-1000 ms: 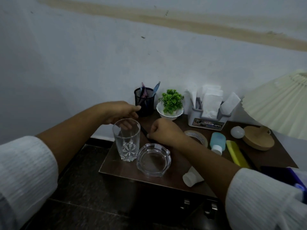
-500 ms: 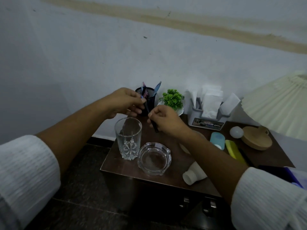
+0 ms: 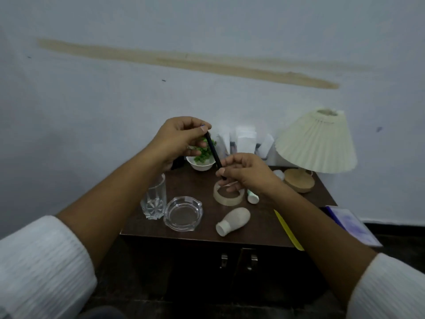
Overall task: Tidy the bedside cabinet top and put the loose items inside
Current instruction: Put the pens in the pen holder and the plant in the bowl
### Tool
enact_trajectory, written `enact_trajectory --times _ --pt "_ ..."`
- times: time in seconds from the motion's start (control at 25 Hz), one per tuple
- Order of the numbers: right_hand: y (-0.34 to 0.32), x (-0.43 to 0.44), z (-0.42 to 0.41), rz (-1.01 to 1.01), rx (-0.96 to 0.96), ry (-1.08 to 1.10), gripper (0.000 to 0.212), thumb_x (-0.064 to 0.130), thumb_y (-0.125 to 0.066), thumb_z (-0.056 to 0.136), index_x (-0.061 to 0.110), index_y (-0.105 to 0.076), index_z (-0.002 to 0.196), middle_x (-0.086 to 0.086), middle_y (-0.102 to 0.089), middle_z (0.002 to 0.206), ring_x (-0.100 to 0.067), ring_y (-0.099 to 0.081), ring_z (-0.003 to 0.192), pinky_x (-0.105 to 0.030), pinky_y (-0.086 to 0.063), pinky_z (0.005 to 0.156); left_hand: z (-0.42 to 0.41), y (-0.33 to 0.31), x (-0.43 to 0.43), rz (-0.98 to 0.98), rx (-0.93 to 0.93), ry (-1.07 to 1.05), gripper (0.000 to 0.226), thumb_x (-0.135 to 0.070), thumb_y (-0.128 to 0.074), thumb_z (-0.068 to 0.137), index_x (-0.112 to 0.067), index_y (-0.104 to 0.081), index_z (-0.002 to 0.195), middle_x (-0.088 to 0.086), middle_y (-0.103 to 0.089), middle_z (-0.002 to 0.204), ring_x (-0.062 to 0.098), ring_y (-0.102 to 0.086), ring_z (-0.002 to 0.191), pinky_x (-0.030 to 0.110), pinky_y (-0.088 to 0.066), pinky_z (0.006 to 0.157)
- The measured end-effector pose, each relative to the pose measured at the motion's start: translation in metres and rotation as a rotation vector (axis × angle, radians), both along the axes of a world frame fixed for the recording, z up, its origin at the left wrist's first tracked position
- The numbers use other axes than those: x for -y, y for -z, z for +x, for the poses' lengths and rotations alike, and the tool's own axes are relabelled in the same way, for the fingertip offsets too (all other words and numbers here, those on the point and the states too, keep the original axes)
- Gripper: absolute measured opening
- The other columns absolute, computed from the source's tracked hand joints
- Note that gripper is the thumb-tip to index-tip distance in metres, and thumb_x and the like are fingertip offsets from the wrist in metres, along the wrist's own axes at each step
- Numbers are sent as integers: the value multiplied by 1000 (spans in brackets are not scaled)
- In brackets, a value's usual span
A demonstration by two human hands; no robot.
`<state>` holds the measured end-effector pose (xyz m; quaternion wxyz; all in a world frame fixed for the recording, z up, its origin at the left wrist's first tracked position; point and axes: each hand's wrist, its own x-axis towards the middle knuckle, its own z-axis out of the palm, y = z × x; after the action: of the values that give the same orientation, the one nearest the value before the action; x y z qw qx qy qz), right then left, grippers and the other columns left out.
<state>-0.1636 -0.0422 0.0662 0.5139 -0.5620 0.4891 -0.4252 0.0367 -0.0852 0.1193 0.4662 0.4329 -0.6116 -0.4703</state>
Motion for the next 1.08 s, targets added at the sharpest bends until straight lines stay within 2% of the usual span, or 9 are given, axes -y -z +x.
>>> enact_trajectory --times 0.32,0.48,0.56,0.6,0.68,0.8,0.92,1.0,1.08 --pt "34 -43 -68 -23 -52 171 11 1 -72 88 3 -68 98 -24 -68 87 -23 -69 71 -36 -60 62 -61 61 -31 79 -227 -9 16 -17 -64 97 -9 -74 108 4 -72 90 12 -69 75 27 -60 66" --pt "33 -42 -95 -82 71 306 8 8 -70 92 2 -70 97 -15 -71 84 -20 -69 67 -31 -60 60 -68 86 -29 157 -230 -42 10 -17 -69 93 -9 -74 98 0 -73 79 11 -68 72 27 -60 64" --pt "32 -38 -104 -81 112 337 7 9 -71 91 4 -70 95 -14 -72 82 -22 -69 69 -32 -59 61 -70 91 -26 184 -229 -25 5 -17 -71 92 -13 -74 94 0 -74 83 14 -70 79 30 -61 70" --pt "32 -37 -106 -81 109 337 7 9 -72 90 4 -70 95 -13 -72 81 -22 -69 69 -33 -59 61 -72 93 -23 150 -179 -28 6 -18 -72 91 -15 -74 96 -1 -75 90 16 -71 86 32 -62 73" --pt "34 -36 -104 -96 37 323 13 9 -73 90 0 -70 98 -12 -71 80 -20 -68 67 -35 -59 62 -77 100 -20 -75 120 -53 14 -22 -75 89 -22 -76 103 -5 -74 101 13 -70 95 32 -60 78" --pt "32 -34 -90 -167 -117 289 17 7 -73 90 -5 -69 101 -14 -70 78 -18 -69 65 -40 -62 63 -91 107 -25 -329 403 83 23 -28 -74 89 -27 -76 112 -12 -76 99 1 -69 90 22 -55 76" --pt "27 -32 -85 -198 -147 287 16 3 -72 89 -6 -67 102 -18 -70 78 -24 -72 69 -43 -62 66 -105 111 -24 -436 466 113 16 -32 -72 89 -28 -79 103 -12 -76 87 1 -69 80 29 -54 69" --pt "28 -31 -88 -173 -114 283 15 2 -69 91 -8 -66 102 -25 -70 81 -24 -72 69 -38 -62 64 -113 114 -23 -408 427 155 13 -29 -75 88 -27 -77 100 -11 -75 85 3 -69 80 34 -56 70" --pt "32 -32 -92 -134 -90 271 17 1 -68 92 -10 -65 104 -22 -69 80 -19 -71 66 -33 -62 64 -122 117 -24 -376 398 175 16 -26 -77 87 -28 -77 102 -11 -76 88 2 -70 83 36 -58 74"
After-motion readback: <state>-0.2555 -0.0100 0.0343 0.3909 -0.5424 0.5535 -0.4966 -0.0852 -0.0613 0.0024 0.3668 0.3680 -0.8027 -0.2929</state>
